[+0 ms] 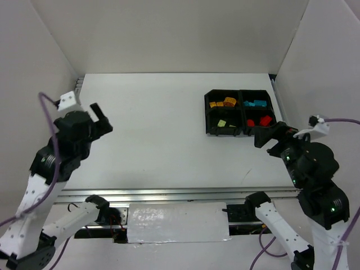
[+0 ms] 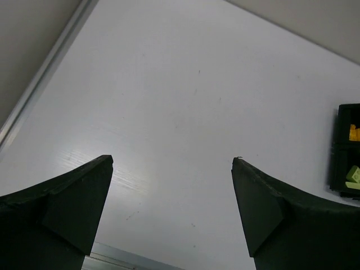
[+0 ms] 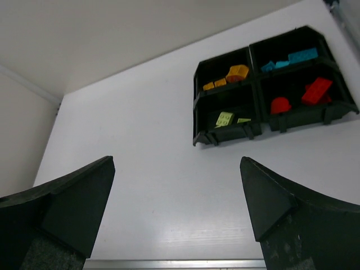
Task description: Sort the legos into containers by color
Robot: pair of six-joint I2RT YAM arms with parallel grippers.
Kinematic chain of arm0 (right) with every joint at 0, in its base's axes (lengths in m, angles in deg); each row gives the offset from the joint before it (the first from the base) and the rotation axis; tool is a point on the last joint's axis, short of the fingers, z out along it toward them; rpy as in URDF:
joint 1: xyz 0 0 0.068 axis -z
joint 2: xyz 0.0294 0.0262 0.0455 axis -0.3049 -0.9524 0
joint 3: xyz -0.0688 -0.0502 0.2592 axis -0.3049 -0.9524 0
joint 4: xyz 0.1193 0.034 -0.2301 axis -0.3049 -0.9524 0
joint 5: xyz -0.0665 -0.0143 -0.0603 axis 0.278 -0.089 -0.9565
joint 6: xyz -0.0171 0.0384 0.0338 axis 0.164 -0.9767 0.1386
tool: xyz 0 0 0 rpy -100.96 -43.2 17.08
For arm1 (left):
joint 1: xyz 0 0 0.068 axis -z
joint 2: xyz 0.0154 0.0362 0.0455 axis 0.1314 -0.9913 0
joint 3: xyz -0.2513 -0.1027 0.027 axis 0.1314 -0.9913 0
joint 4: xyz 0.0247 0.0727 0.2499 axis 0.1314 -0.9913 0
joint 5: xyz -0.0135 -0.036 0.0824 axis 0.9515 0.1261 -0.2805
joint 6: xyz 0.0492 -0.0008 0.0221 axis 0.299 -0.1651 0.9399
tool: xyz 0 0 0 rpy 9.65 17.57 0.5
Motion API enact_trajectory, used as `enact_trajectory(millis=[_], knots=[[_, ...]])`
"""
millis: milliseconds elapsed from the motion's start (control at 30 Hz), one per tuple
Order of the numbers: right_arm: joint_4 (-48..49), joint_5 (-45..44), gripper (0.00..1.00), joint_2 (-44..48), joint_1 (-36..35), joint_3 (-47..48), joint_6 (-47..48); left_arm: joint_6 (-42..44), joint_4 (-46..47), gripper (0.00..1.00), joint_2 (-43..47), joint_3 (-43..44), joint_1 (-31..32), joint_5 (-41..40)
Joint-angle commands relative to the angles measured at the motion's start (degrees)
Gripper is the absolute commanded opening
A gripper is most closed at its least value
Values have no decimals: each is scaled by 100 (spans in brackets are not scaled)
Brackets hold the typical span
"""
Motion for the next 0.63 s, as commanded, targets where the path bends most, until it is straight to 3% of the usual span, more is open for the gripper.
enact_trajectory(millis=[0,133,233,600], knots=[[-662,-472,100,160,-35,553,266,6,-767,100,1062,-95,9,-516],[-1040,-420,100,764,-26,712,319,-38,-1391,100,2100,-175,1,-771],[-1085,-350,100,986,-35,651,302,-3,-1463,100,2331,-166,9,-728],[-839,-121,100,1242,-43,334,275,77,-1341,100,2421,-281,9,-710]])
